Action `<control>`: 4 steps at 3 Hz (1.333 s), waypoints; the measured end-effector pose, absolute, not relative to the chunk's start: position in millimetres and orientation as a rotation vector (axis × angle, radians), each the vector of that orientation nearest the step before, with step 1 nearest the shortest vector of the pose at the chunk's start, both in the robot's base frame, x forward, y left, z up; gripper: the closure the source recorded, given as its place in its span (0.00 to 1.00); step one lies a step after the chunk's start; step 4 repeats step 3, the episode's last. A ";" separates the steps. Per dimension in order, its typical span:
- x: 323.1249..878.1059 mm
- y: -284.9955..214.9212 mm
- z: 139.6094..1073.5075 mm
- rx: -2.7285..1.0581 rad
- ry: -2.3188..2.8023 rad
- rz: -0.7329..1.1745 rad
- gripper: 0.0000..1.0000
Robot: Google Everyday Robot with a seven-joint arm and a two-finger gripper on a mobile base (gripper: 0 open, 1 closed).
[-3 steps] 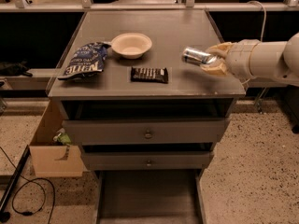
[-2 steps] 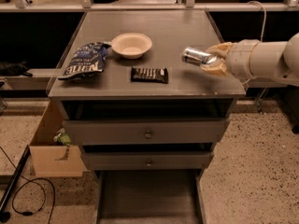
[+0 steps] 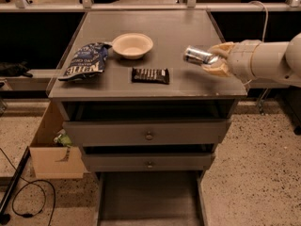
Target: Pick redbull can from bottom drawer and place on counter
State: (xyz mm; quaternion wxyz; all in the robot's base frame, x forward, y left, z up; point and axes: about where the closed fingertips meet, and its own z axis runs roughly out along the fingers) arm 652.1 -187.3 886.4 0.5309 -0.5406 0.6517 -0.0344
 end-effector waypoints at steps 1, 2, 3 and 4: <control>652.1 -187.2 886.4 -1.290 1.555 -0.082 0.04; 652.1 -187.1 886.4 -1.290 1.555 -0.082 0.00; 652.1 -187.1 886.4 -1.290 1.555 -0.082 0.00; 652.1 -187.1 886.4 -1.290 1.555 -0.082 0.00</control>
Offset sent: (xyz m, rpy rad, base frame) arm 0.0000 0.0000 0.0000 0.0000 0.0000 0.0001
